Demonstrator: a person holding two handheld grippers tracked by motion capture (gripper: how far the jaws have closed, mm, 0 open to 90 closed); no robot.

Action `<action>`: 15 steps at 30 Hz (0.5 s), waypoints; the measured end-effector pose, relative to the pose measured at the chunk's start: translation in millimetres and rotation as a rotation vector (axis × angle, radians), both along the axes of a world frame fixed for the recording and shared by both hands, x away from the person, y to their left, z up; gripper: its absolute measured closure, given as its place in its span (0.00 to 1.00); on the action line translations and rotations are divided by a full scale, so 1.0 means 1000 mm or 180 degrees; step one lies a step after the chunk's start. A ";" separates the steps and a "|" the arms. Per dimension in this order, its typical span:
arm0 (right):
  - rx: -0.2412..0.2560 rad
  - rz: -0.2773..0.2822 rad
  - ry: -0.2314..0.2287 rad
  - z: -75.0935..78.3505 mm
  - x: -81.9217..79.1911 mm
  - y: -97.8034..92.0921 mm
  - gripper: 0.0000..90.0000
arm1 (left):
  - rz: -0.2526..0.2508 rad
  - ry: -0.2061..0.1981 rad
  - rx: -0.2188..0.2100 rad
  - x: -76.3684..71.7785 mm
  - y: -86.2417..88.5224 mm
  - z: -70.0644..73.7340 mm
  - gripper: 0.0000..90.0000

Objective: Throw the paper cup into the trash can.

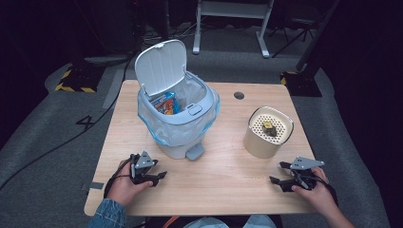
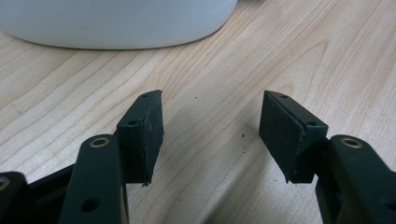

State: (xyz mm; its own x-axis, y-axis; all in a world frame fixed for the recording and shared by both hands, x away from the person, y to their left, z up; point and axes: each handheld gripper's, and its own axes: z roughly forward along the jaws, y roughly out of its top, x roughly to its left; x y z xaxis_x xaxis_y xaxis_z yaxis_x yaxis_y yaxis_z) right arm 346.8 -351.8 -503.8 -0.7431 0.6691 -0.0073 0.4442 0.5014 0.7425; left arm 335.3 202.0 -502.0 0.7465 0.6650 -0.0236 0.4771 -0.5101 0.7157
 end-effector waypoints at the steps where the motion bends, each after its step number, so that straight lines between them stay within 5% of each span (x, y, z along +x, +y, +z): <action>1: -0.0009 0.0013 -0.0011 0.000 0.000 0.001 0.23 | 0.0003 0.0003 -0.0006 0.000 0.000 0.000 0.45; 11: -0.0004 -0.0045 0.0008 0.000 -0.001 0.004 0.22 | 0.0000 0.0016 -0.0096 -0.005 0.000 0.003 0.46; 15: 0.0000 -0.0038 0.0010 0.000 -0.001 0.004 0.22 | 0.0024 -0.0029 -0.0263 -0.007 0.003 0.013 0.46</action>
State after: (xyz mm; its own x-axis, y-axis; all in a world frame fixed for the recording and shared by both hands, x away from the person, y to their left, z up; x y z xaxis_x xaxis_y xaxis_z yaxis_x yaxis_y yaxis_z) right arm 345.6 -348.1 -504.0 -0.7350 0.6780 -0.0052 0.4524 0.4961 0.7411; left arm 328.5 205.4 -488.9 0.7419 0.6666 -0.0720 0.4740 -0.4455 0.7596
